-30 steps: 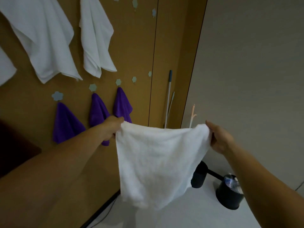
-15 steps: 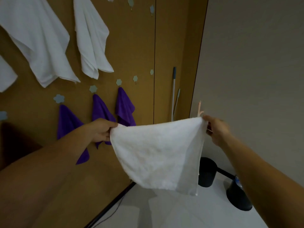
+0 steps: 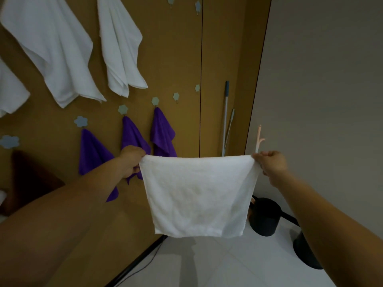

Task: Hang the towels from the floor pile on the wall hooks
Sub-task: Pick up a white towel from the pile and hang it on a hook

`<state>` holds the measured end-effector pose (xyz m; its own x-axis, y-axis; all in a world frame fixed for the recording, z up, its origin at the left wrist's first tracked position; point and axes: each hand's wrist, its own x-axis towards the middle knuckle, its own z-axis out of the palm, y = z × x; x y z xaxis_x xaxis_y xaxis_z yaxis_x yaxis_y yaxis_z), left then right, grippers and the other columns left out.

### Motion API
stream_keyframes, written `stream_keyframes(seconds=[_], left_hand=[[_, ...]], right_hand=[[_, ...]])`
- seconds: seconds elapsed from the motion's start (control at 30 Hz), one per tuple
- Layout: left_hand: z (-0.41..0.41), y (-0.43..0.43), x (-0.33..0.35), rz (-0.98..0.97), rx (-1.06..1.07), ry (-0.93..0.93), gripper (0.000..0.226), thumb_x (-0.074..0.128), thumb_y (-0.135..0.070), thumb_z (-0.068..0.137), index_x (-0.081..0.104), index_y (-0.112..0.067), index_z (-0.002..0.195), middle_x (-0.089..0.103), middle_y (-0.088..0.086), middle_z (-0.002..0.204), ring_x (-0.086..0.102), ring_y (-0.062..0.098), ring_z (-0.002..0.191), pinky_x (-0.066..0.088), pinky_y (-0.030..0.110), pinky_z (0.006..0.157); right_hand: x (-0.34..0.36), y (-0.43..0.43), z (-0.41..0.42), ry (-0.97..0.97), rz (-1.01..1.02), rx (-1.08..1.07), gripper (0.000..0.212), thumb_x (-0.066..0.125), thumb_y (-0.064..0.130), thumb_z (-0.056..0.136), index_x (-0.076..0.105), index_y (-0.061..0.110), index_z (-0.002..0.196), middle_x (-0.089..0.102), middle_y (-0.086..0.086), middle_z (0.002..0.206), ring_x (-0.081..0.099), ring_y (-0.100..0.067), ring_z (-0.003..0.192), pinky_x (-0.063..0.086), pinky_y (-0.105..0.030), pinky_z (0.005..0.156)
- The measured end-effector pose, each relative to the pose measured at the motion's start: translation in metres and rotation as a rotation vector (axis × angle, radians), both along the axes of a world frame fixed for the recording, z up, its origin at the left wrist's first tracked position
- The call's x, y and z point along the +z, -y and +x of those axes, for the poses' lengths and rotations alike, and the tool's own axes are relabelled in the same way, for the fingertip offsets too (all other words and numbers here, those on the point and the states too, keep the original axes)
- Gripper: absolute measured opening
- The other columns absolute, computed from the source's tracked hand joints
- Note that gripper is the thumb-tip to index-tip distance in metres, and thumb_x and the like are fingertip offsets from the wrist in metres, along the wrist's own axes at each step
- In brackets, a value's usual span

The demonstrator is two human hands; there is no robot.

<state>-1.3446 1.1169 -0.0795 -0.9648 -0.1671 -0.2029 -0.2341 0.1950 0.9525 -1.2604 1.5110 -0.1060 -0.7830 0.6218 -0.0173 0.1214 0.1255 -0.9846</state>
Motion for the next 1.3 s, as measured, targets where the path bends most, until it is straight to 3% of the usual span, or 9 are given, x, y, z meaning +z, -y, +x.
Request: stream_keyframes(seconds=[0.1, 0.2, 0.37, 0.63, 0.77, 0.87, 1.0, 1.13, 1.3], left_hand=[[0.005, 0.001, 0.008, 0.037, -0.130, 0.039, 0.006, 0.063, -0.019, 0.085, 0.063, -0.015, 0.080, 0.058, 0.004, 0.078, 0.052, 0.018, 0.078, 0.042, 0.032, 0.063], [0.008, 0.005, 0.016, 0.023, -0.361, 0.102, 0.029, 0.075, -0.026, 0.076, 0.072, -0.010, 0.100, 0.068, 0.004, 0.095, 0.060, 0.019, 0.093, 0.047, 0.032, 0.073], [0.013, -0.006, 0.025, -0.323, -0.631, 0.136, 0.026, 0.086, -0.024, 0.065, 0.073, -0.013, 0.084, 0.068, 0.008, 0.097, 0.057, 0.021, 0.088, 0.041, 0.030, 0.073], [0.006, -0.046, 0.035, -0.436, -0.375, -0.194, 0.048, 0.077, -0.041, 0.077, 0.063, -0.005, 0.104, 0.058, -0.003, 0.091, 0.056, 0.014, 0.087, 0.040, 0.019, 0.064], [0.006, -0.072, 0.045, -0.418, -0.260, -0.368, 0.026, 0.066, -0.031, 0.087, 0.058, -0.008, 0.079, 0.058, 0.002, 0.080, 0.055, 0.013, 0.072, 0.041, 0.023, 0.059], [0.004, -0.095, 0.053, -0.274, -0.105, -0.507, 0.014, 0.056, -0.015, 0.091, 0.057, -0.001, 0.088, 0.056, 0.009, 0.081, 0.053, 0.018, 0.073, 0.041, 0.026, 0.060], [-0.010, -0.116, 0.074, -0.083, 0.129, -0.642, 0.027, 0.055, -0.008, 0.089, 0.042, -0.023, 0.071, 0.048, -0.004, 0.070, 0.045, 0.007, 0.060, 0.040, 0.016, 0.049], [-0.038, -0.130, 0.096, -0.024, 0.167, -0.728, 0.024, 0.045, -0.005, 0.091, 0.045, -0.029, 0.086, 0.050, -0.009, 0.082, 0.047, 0.004, 0.068, 0.041, 0.015, 0.055], [-0.088, -0.124, 0.126, -0.071, 0.112, -0.761, 0.007, 0.053, -0.037, 0.084, 0.052, -0.031, 0.081, 0.055, -0.010, 0.082, 0.053, 0.007, 0.075, 0.041, 0.017, 0.061]], right_hand=[[0.007, -0.002, -0.004, -0.110, -0.064, -0.007, 0.031, 0.071, 0.016, 0.087, 0.059, 0.018, 0.115, 0.059, -0.012, 0.107, 0.053, -0.016, 0.070, 0.045, -0.026, 0.058], [0.011, -0.007, -0.008, -0.103, -0.062, 0.093, 0.028, 0.076, 0.012, 0.081, 0.069, 0.013, 0.108, 0.066, -0.008, 0.113, 0.062, -0.019, 0.084, 0.053, -0.029, 0.071], [0.017, -0.016, -0.015, 0.015, 0.243, 0.200, 0.060, 0.088, 0.020, 0.066, 0.065, 0.009, 0.121, 0.057, 0.000, 0.111, 0.058, -0.021, 0.098, 0.050, -0.032, 0.088], [0.032, -0.041, -0.029, 0.074, 0.675, 0.129, 0.025, 0.075, 0.034, 0.083, 0.067, 0.010, 0.088, 0.067, -0.008, 0.087, 0.055, -0.011, 0.066, 0.038, -0.022, 0.053], [0.050, -0.048, -0.044, -0.028, 0.757, 0.092, 0.022, 0.073, 0.028, 0.083, 0.063, 0.012, 0.071, 0.062, -0.013, 0.103, 0.059, -0.027, 0.092, 0.050, -0.038, 0.080], [0.067, -0.039, -0.059, -0.124, 0.613, 0.095, 0.020, 0.066, 0.025, 0.083, 0.051, 0.024, 0.070, 0.058, -0.001, 0.090, 0.059, -0.031, 0.098, 0.047, -0.053, 0.094], [0.091, -0.020, -0.089, -0.321, 0.272, 0.113, 0.010, 0.059, 0.016, 0.083, 0.050, 0.019, 0.088, 0.055, -0.001, 0.088, 0.054, -0.017, 0.076, 0.042, -0.028, 0.058], [0.110, 0.000, -0.123, -0.396, 0.267, 0.344, 0.007, 0.049, 0.024, 0.095, 0.056, 0.023, 0.098, 0.057, 0.000, 0.104, 0.052, -0.009, 0.084, 0.040, -0.022, 0.066], [0.145, 0.008, -0.162, -0.275, 0.503, 0.753, 0.059, 0.080, 0.063, 0.059, 0.068, 0.032, 0.107, 0.065, 0.012, 0.106, 0.065, -0.009, 0.090, 0.057, -0.028, 0.074]])
